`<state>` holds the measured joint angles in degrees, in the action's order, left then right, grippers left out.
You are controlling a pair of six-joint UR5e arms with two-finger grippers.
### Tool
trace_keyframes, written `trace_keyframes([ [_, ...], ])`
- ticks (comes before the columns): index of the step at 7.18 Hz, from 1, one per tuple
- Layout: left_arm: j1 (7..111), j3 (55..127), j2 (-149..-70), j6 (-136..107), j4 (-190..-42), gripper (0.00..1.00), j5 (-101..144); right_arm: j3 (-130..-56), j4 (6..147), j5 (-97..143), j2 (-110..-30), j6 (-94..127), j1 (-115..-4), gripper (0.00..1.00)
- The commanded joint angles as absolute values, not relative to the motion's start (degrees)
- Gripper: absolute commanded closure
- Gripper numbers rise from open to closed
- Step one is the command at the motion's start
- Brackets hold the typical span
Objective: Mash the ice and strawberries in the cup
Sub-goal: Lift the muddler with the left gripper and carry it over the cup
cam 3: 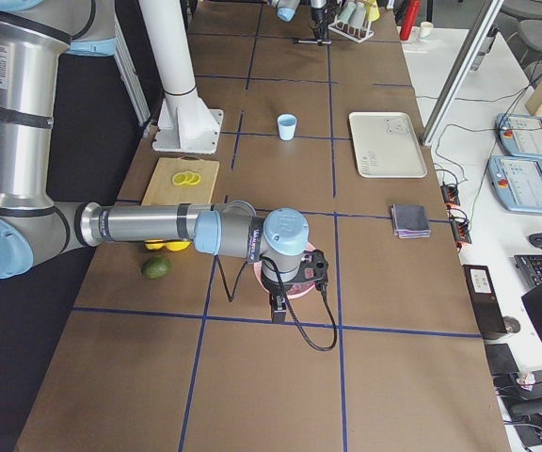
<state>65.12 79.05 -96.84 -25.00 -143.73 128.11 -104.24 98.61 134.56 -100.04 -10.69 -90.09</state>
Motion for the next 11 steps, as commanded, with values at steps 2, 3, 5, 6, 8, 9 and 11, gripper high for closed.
trace_keyframes([
  [2,65.0,83.3,-104.0,-25.8,-149.5,1.00,131.0,-104.2,97.6,134.6,-100.7,-10.6,-90.1,0.00],
  [3,64.4,87.5,-104.6,-25.9,-149.5,1.00,130.6,-104.2,97.5,134.6,-100.8,-10.6,-90.1,0.00],
  [5,60.4,89.8,-108.9,-25.8,-153.4,1.00,130.6,-104.2,97.5,134.6,-101.2,-10.7,-90.1,0.00],
  [6,54.2,89.5,-111.2,-25.7,-158.3,1.00,127.1,-104.2,97.5,134.6,-101.2,-10.7,-90.1,0.00],
  [8,45.6,89.5,-116.7,-25.7,-163.0,1.00,118.2,-104.2,97.5,134.6,-101.4,-10.7,-90.1,0.00],
  [9,43.4,89.6,-120.3,-25.8,-163.2,1.00,116.4,-104.2,97.5,134.6,-101.4,-10.6,-90.1,0.00],
  [11,40.8,90.7,-125.5,-29.1,-162.9,1.00,108.8,-104.2,97.5,134.6,-101.3,-10.6,-90.1,0.00],
])
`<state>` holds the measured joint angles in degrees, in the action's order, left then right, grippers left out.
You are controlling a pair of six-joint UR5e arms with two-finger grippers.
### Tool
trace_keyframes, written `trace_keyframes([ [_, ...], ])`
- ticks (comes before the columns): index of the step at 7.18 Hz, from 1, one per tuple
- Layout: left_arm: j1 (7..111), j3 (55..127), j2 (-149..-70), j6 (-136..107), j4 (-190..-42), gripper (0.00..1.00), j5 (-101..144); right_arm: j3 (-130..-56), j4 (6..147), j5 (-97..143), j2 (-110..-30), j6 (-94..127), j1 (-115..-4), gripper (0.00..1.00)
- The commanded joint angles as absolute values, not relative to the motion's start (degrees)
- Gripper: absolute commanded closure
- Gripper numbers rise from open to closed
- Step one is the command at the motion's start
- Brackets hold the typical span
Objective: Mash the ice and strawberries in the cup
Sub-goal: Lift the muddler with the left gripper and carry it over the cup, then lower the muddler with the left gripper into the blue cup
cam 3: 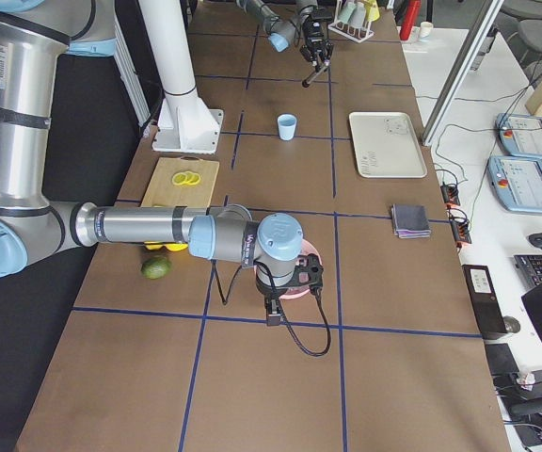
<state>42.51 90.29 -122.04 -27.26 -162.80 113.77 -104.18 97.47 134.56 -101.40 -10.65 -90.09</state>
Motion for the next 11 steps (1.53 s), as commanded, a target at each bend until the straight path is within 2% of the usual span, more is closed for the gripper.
trace_keyframes([
  [1,38.8,92.4,-126.1,-29.0,-163.5,1.00,106.2,-104.2,97.5,134.6,-101.4,-10.6,-90.1,0.00],
  [3,37.9,94.5,-127.6,-28.3,-164.4,1.00,101.4,-104.2,97.5,134.6,-101.3,-10.7,-90.1,0.00],
  [5,34.6,93.9,-127.2,-28.2,-173.1,1.00,98.6,-104.2,97.5,134.6,-101.2,-10.7,-90.1,0.00],
  [9,28.0,83.2,-125.0,-18.6,-190.7,1.00,93.2,-104.2,97.5,134.6,-101.3,-10.7,-90.1,0.00],
  [11,25.7,80.9,-124.8,-16.1,-192.6,1.00,91.3,-104.2,97.5,134.6,-101.3,-10.7,-90.1,0.00],
])
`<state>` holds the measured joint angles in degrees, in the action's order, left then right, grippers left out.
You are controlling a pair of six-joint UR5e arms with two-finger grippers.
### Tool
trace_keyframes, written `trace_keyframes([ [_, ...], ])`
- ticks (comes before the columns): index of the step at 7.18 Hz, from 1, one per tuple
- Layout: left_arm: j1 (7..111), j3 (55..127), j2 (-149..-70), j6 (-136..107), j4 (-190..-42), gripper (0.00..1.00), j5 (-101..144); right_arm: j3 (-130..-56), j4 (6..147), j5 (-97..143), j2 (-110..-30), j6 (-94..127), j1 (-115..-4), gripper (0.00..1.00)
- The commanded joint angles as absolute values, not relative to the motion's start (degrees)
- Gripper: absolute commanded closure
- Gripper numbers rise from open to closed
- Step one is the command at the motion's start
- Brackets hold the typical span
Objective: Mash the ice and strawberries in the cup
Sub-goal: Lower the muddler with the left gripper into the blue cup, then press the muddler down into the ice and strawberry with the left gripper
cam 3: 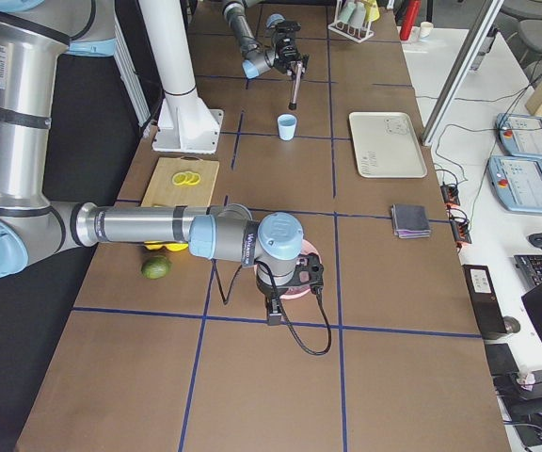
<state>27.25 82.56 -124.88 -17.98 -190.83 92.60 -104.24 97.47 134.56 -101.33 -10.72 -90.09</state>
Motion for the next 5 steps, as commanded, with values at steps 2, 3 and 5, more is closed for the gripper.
trace_keyframes([
  [2,23.1,76.9,-124.9,-15.7,-197.2,1.00,87.6,-104.2,97.5,134.6,-101.3,-10.7,-90.1,0.00],
  [3,22.8,76.6,-124.9,-14.9,-197.4,1.00,87.4,-104.2,97.5,134.6,-101.3,-10.8,-90.1,0.00],
  [5,22.7,75.6,-124.8,-14.5,-197.7,1.00,87.3,-104.2,97.5,134.6,-101.3,-10.8,-90.1,0.00],
])
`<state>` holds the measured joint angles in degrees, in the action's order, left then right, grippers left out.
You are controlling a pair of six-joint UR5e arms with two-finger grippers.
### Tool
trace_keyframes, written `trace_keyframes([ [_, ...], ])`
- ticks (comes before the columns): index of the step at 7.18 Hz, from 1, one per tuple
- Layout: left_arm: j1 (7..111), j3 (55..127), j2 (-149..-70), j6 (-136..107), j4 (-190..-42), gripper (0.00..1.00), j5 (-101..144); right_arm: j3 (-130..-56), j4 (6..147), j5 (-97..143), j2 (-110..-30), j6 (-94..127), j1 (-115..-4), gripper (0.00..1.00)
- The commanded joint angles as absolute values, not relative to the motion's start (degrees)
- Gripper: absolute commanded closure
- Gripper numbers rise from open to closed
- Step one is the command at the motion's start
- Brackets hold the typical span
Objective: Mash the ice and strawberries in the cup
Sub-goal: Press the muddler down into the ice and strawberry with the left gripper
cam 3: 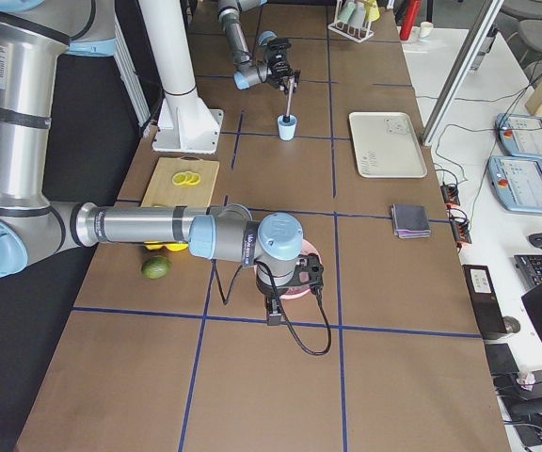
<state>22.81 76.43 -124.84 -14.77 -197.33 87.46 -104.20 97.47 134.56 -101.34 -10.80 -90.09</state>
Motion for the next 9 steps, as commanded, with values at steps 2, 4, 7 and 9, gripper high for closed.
trace_keyframes([
  [2,22.6,71.6,-124.8,-14.4,-201.4,1.00,87.2,-104.2,97.5,134.6,-101.3,-10.7,-90.1,0.00],
  [4,21.8,71.6,-124.9,-12.2,-201.5,1.00,87.2,-104.2,97.5,134.6,-101.3,-10.8,-90.1,0.00],
  [7,22.8,73.0,-125.7,-12.6,-201.2,1.00,86.2,-104.2,97.5,134.6,-101.3,-10.8,-90.1,0.00],
  [9,26.3,77.7,-125.9,-18.1,-196.5,1.00,86.2,-104.2,97.5,134.6,-101.3,-10.8,-90.1,0.00],
])
